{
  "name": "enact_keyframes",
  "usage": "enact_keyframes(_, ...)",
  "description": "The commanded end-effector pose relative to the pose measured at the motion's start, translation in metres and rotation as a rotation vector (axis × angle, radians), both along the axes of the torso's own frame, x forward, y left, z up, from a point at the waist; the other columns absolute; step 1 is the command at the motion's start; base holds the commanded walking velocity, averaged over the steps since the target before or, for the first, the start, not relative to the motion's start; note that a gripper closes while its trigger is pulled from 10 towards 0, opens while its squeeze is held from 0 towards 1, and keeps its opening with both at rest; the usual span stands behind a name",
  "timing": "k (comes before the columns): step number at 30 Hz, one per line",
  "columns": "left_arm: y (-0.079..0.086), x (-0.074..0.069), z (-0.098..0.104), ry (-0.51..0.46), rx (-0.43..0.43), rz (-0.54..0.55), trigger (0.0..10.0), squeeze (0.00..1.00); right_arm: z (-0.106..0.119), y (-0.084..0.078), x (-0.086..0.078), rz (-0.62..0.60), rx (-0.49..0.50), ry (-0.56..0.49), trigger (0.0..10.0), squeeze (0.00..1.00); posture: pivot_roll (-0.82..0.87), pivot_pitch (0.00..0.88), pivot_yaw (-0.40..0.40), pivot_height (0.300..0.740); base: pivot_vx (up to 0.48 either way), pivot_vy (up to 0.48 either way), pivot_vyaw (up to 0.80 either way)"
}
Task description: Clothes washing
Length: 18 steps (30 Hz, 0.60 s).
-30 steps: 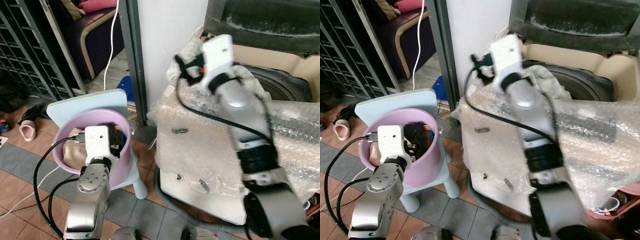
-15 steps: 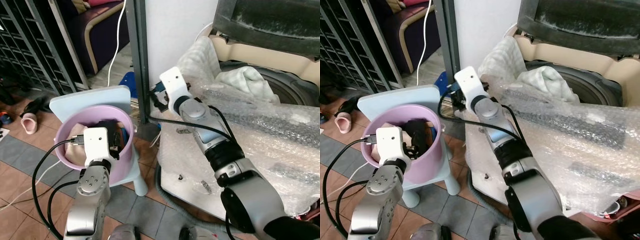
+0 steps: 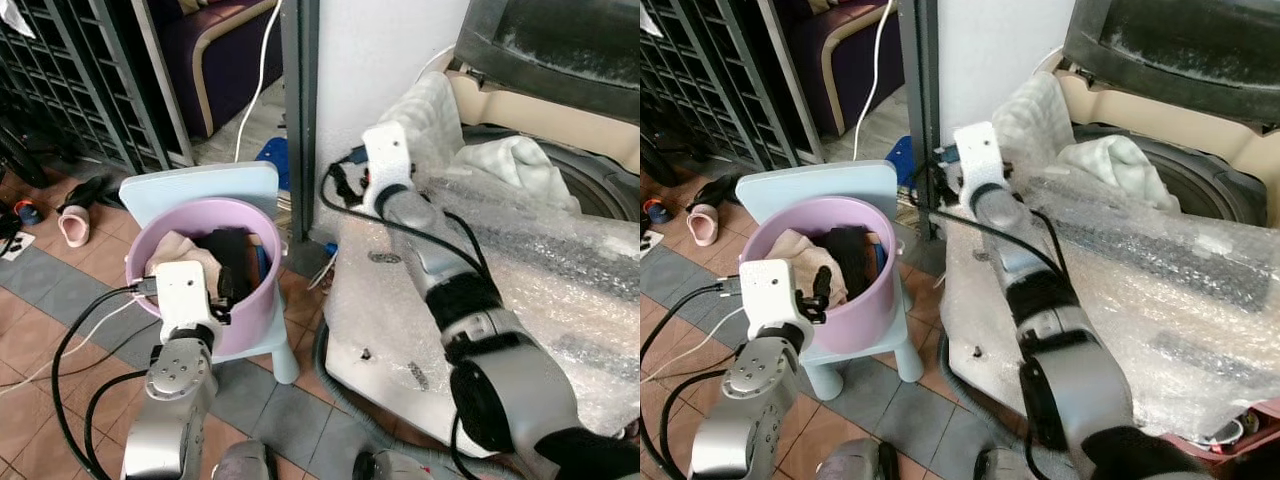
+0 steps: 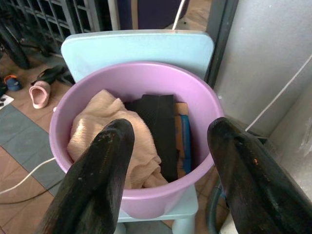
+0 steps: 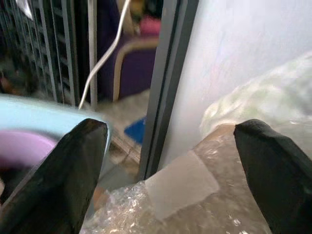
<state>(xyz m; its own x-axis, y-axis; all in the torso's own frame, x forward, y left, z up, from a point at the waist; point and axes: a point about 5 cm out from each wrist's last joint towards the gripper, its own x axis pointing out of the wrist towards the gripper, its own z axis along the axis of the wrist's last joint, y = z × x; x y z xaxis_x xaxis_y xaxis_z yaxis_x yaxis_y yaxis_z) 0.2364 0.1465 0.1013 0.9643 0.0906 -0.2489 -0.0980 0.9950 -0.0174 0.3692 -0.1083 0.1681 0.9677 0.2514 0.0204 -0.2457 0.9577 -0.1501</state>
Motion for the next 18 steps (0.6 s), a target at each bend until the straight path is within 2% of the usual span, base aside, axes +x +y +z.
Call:
enact_keyframes(1, 0.004, -0.001, 0.004, -0.01, 0.004, 0.009, 10.0, 0.0, 0.021, 0.003, -0.009, 0.041, 0.025, -0.119, 10.0, 0.0, 0.04, 0.078, 0.022, 0.74, 0.0, 0.48, 0.0)
enact_keyframes(4, 0.006, 0.001, 0.006, -0.017, 0.009, -0.004, 10.0, 0.0, 0.035, -0.012, -0.032, 0.025, 0.028, -0.257, 10.0, 0.0, 0.03, 0.075, 0.039, 0.74, 0.0, 0.48, 0.0)
enact_keyframes(6, 0.007, 0.002, 0.008, -0.02, 0.013, -0.007, 10.0, 0.0, 0.038, -0.019, -0.038, -0.01, 0.057, -0.267, 10.0, 0.0, 0.02, 0.075, 0.048, 0.74, 0.0, 0.48, 0.0)
enact_keyframes(10, 0.01, 0.008, 0.016, -0.051, 0.037, -0.021, 10.0, 0.0, 0.034, -0.034, -0.05, -0.094, 0.066, -0.211, 10.0, 0.0, 0.01, 0.082, 0.072, 0.74, 0.0, 0.48, 0.0)
enact_keyframes(14, 0.012, 0.01, 0.02, -0.069, 0.055, -0.019, 10.0, 0.0, 0.029, -0.036, -0.054, -0.112, 0.037, -0.172, 10.0, 0.0, 0.01, 0.08, 0.078, 0.74, 0.0, 0.48, 0.0)
enact_keyframes(18, 0.013, 0.009, 0.019, -0.088, 0.081, -0.035, 10.0, 0.0, 0.021, -0.039, -0.058, -0.191, -0.074, -0.169, 10.0, 0.0, 0.02, 0.061, 0.083, 0.74, 0.0, 0.0, 0.0)
